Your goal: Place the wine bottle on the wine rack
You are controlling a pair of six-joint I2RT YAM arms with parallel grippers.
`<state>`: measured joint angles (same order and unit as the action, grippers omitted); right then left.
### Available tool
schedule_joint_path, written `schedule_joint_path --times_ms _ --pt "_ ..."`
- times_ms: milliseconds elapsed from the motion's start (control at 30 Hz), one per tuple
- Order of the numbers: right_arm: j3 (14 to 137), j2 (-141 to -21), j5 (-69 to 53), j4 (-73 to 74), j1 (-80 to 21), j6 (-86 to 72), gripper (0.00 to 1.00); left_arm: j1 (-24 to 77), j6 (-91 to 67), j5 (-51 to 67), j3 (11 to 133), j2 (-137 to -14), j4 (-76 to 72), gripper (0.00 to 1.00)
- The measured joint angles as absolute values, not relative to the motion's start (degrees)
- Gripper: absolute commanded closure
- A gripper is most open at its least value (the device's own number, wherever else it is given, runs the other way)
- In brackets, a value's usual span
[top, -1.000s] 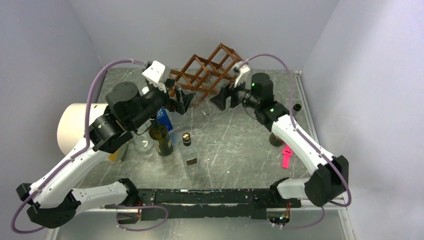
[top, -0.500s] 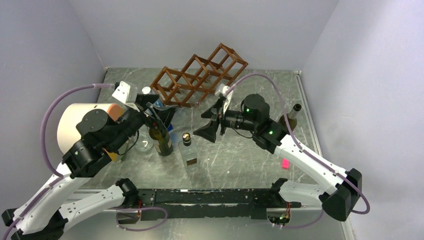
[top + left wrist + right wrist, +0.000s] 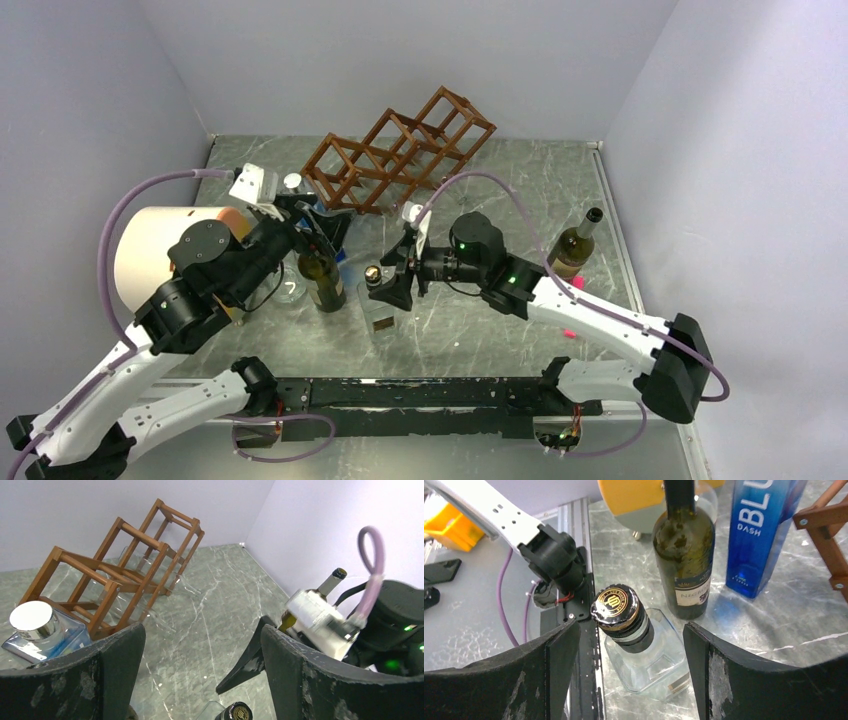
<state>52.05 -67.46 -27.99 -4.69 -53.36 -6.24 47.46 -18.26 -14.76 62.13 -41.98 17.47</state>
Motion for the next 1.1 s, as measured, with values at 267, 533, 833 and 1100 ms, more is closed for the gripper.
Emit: schedule_joint_path --times_ms 267,533,833,1100 --pt "49.4 -71.4 -28.7 -10.6 -55.5 -3.4 0.47 47.5 -17.8 -16.6 62.1 -41.0 17.5 0.11" --pt "49.5 -73.4 -27.3 -15.0 -55.9 1.5 1.00 47.5 -14.7 -20.3 60.8 -42.2 17.5 0.10" --pt "49.5 -70.5 -17.6 -11.6 -56.3 5.8 1.00 47.5 -10.6 -21.9 57.4 -44.7 14.4 0.06" --pt "55.9 -68.8 -9.6 -3.9 -50.1 7.5 1.00 47.5 -9.8 -21.2 55.6 -49.6 10.5 0.05"
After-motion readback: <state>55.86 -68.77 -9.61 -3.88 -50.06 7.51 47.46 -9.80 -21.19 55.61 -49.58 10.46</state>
